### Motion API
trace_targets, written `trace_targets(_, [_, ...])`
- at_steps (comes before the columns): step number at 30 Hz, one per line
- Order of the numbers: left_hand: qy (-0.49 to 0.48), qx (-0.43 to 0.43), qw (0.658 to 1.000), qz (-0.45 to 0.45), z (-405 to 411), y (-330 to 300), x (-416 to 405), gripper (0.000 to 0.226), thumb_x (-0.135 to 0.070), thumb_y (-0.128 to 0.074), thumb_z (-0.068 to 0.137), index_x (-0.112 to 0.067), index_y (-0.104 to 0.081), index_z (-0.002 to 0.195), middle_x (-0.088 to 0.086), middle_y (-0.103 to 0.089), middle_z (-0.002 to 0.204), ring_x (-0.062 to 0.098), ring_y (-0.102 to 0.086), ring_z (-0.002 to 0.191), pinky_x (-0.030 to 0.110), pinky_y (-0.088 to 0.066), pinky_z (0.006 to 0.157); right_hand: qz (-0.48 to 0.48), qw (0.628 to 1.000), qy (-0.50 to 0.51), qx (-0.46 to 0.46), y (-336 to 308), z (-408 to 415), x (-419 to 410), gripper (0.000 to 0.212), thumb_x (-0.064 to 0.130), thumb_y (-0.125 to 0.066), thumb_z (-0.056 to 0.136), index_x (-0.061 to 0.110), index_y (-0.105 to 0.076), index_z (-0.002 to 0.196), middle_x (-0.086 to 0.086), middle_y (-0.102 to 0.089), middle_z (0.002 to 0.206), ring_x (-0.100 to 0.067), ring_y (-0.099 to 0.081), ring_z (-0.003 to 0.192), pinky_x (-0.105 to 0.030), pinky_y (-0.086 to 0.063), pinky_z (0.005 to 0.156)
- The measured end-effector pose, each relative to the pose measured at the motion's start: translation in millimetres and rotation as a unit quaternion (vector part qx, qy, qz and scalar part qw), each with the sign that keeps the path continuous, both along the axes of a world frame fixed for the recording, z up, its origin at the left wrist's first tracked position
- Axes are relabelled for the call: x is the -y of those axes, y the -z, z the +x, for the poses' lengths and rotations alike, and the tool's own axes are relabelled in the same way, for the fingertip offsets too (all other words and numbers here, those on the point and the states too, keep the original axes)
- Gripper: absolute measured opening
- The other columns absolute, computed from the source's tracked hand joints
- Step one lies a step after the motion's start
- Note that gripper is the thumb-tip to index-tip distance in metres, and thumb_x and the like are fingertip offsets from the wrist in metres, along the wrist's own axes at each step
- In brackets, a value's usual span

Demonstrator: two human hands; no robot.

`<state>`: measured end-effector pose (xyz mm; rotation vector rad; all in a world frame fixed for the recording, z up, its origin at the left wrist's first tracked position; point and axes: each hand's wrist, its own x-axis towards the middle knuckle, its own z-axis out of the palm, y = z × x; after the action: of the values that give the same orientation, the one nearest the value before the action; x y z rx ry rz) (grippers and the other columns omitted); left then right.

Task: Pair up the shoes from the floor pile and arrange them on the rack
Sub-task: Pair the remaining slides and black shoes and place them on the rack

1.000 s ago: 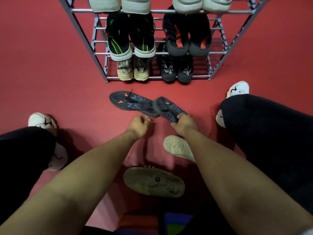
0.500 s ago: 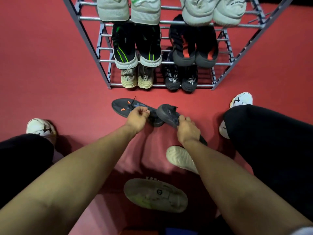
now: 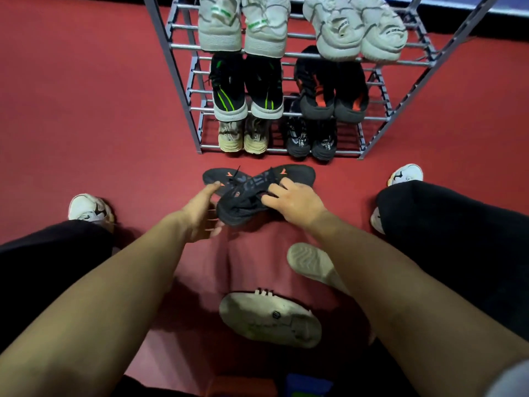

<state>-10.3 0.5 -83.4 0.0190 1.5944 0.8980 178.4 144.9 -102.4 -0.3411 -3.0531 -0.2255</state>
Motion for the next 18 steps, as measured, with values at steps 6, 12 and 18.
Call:
trace_targets(6, [0.028, 0.132, 0.991, 0.003, -10.0, 30.9, 47.2, 0.019, -0.029, -0.046, 0.093, -0.017, -0.059, 0.086, -0.002, -0.066, 0.062, 0.010, -0.064, 0.049, 0.018, -0.047, 0.044, -0.012, 0.997, -0.062, -0.044, 11.0, -46.8, -6.1, 0.030, 0.011, -0.048, 0.081, 0.023, -0.069, 0.099, -0.005, -0.066, 0.100, -0.029, -0.061, 0.083, -0.034, -0.051, 0.048])
trace_targets(12, [-0.079, 0.092, 0.993, 0.008, -2.0, 68.1, 63.5, 0.021, -0.006, -0.056, 0.089, -0.027, -0.050, 0.087, -0.002, -0.068, 0.078, 0.015, -0.065, 0.058, 0.026, -0.057, 0.055, -0.145, 0.969, 0.196, -0.023, 42.3, -72.6, -11.5, 0.032, 0.018, -0.054, 0.091, 0.021, -0.058, 0.122, -0.006, -0.056, 0.116, -0.030, -0.053, 0.104, -0.043, -0.052, 0.076])
trace_targets(18, [-0.136, 0.074, 0.988, -0.026, -5.8, 96.0, 73.5, 0.024, -0.003, -0.059, 0.088, -0.025, -0.049, 0.087, -0.002, -0.067, 0.060, 0.014, -0.052, 0.043, 0.030, -0.057, 0.052, -0.204, 0.903, 0.370, 0.075, 90.0, -55.5, -47.4, 0.028, 0.018, -0.047, 0.098, 0.017, -0.052, 0.125, -0.008, -0.048, 0.126, -0.031, -0.045, 0.116, -0.042, -0.047, 0.083])
